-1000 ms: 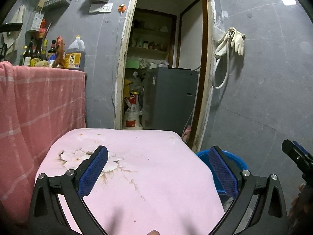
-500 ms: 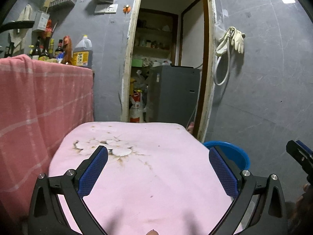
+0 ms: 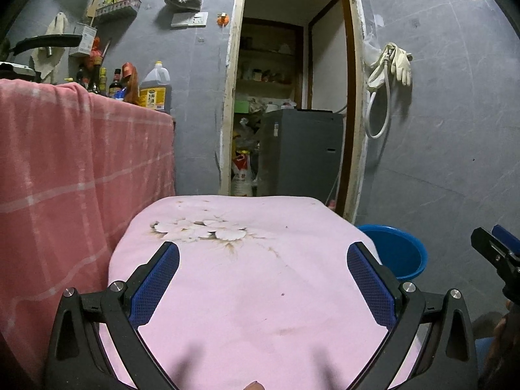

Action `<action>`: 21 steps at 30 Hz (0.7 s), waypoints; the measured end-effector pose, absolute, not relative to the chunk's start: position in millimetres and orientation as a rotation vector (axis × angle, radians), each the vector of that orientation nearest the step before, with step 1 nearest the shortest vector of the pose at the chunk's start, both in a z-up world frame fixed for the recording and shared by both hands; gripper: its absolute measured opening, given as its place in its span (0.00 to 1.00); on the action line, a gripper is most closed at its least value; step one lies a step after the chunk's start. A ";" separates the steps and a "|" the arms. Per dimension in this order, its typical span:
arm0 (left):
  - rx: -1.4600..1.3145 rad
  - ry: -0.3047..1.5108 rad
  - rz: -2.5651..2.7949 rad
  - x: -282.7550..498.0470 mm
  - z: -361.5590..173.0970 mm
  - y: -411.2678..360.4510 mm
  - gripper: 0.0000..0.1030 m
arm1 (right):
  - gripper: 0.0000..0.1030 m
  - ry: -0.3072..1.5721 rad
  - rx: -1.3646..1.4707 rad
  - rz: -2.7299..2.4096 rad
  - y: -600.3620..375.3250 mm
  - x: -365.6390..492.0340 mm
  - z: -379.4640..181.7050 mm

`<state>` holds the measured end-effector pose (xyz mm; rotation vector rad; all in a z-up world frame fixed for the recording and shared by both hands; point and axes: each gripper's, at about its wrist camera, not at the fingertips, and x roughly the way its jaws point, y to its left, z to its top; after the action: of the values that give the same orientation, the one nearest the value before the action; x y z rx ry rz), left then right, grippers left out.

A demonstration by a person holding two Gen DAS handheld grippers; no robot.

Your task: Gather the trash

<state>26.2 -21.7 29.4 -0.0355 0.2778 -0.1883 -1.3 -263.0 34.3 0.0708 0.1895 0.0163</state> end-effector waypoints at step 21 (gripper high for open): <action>-0.033 0.279 -0.131 27.3 -13.3 -6.2 0.98 | 1.00 0.240 0.047 0.041 -256.2 13.7 -6.9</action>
<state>27.3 -6.2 -13.3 -0.0332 0.2793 -0.1308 13.7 -256.2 -6.9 0.0471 0.2403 0.0411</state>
